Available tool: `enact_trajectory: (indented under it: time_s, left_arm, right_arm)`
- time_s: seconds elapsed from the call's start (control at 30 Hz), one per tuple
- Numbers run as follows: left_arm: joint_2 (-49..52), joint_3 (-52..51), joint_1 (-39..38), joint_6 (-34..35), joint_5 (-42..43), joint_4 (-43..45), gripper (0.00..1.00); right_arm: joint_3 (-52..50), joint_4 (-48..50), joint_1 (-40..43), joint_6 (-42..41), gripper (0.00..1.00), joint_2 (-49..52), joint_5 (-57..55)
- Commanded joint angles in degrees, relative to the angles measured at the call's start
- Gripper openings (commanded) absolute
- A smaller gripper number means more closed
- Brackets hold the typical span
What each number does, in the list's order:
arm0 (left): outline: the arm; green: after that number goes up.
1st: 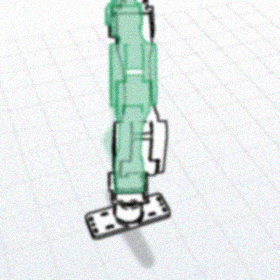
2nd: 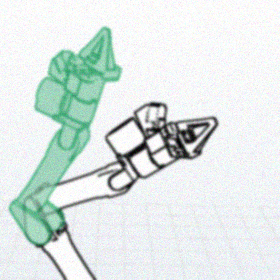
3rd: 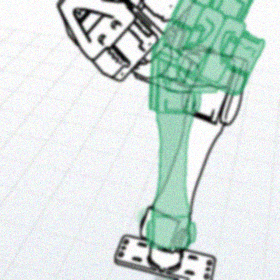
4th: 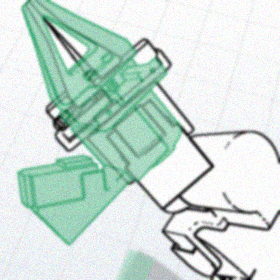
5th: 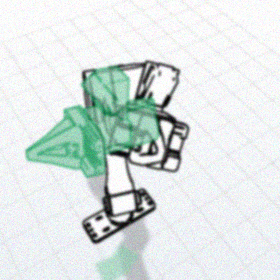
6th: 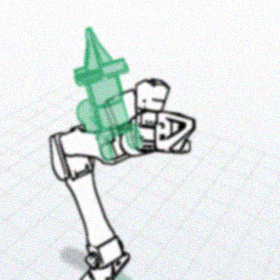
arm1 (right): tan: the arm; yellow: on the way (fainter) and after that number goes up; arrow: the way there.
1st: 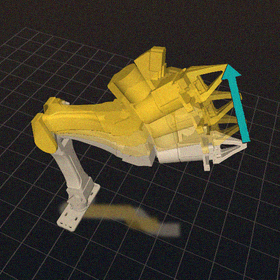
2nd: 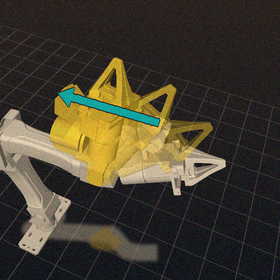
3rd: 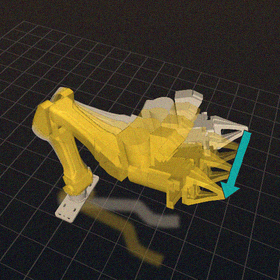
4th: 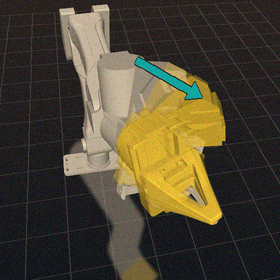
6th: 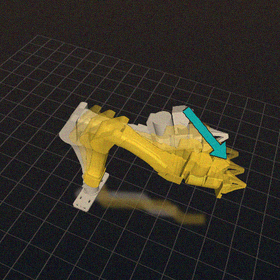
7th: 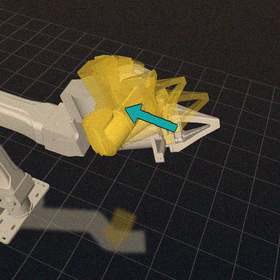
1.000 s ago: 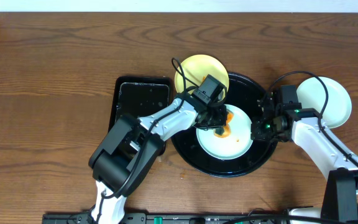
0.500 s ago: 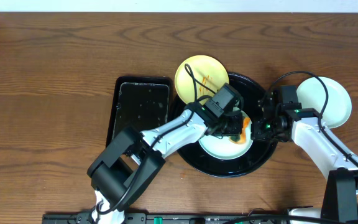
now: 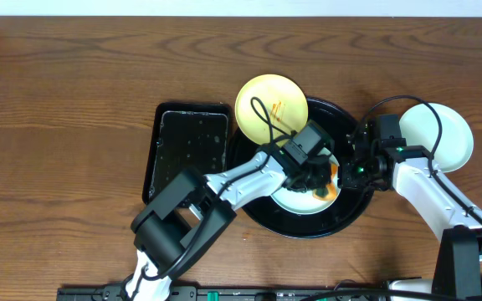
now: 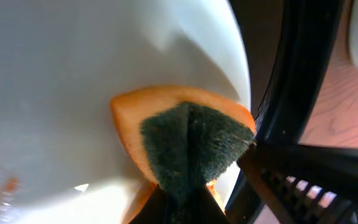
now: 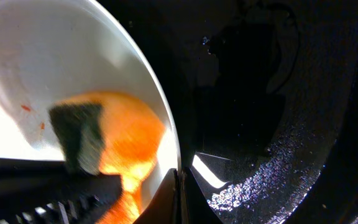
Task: Clean dirty plates on tray and stack at the side
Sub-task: 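Scrub the pale green plate with the sponge while the right gripper holds it, then return the sponge to the black water tray with the left gripper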
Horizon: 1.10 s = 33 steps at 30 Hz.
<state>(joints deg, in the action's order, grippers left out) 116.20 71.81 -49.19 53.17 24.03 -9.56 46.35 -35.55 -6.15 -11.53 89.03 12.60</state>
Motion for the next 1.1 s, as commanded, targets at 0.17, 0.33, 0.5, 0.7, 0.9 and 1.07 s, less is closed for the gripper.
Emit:
enact_trajectory:
  time_s: [0.17, 0.33, 0.5, 0.7, 0.9, 1.07]
  left_arm:
    - [1.16, -0.26, -0.28, 1.18, 0.98, 0.26, 0.07]
    - [1.88, -0.28, 2.12, 1.03, 0.98, -1.70, 0.07]
    - [3.34, -0.28, 5.88, -0.11, 2.56, -4.42, 0.07]
    - [3.15, -0.28, 10.05, -11.21, 0.98, -6.99, 0.07]
    - [0.96, -0.26, 14.10, -20.33, -4.31, -12.00, 0.07]
    - [-4.20, -0.24, 16.13, -23.61, -5.75, -16.13, 0.08]
  right_arm:
    - [-0.63, -0.28, -0.26, -0.50, 0.01, 0.24, -2.43]
    - [-0.63, -0.31, -0.26, -0.68, 0.01, 0.24, -1.60]
    - [-0.63, -0.26, -0.26, -0.66, 0.01, 0.24, -1.62]
    - [-0.63, -0.31, -0.26, -0.66, 0.01, 0.24, -1.62]
    - [-0.66, -0.52, -0.26, -0.66, 0.01, 0.24, -1.62]
    - [-0.63, -0.52, -0.26, -0.70, 0.01, 0.24, -1.64]
